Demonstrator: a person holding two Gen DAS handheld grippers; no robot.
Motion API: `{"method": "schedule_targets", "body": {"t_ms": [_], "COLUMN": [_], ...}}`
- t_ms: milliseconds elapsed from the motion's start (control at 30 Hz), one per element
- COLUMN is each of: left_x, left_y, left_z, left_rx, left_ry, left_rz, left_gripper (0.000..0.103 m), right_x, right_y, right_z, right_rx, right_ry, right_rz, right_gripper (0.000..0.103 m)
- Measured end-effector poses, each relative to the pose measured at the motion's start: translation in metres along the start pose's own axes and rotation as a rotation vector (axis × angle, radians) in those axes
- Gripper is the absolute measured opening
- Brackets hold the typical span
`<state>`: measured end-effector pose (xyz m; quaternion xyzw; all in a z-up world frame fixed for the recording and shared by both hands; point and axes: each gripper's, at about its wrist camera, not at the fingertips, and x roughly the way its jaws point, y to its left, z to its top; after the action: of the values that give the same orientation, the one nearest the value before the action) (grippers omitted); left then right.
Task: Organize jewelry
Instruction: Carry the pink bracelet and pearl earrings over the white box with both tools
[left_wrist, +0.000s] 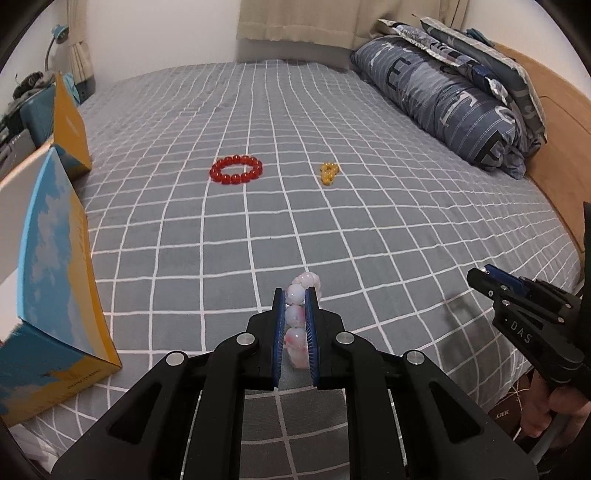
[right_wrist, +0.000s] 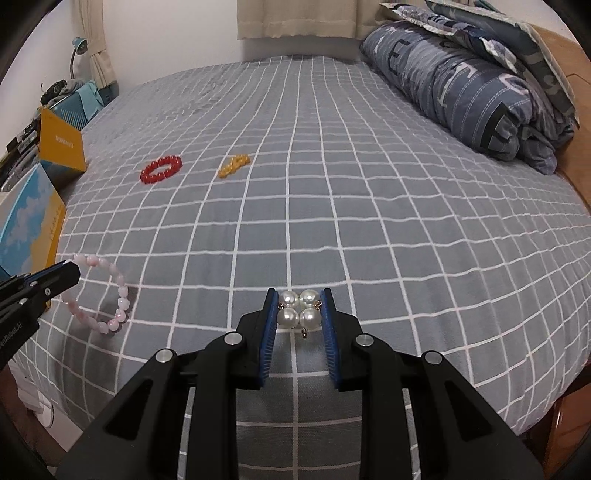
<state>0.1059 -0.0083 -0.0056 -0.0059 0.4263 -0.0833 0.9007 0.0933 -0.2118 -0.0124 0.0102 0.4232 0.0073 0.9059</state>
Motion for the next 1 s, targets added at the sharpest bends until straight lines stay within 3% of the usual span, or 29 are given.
{"method": "schedule_targets", "body": {"t_ms": [500, 1000], "left_x": [-0.027, -0.064], "left_y": [0.006, 0.041], "left_z": [0.024, 0.044], "left_rx": [0.01, -0.016], "left_ry": [-0.039, -0.062], "left_rz": [0.006, 0.059], "left_gripper": [0.01, 0.01], "right_x": [-0.037, -0.062], "right_y": [0.004, 0.053], "right_z": [0.032, 0.06], "right_rx": [-0.01, -0.077], "right_ry": [-0.033, -0.057], "right_rz": [-0.003, 0.042], "right_gripper": [0.022, 0.022]}}
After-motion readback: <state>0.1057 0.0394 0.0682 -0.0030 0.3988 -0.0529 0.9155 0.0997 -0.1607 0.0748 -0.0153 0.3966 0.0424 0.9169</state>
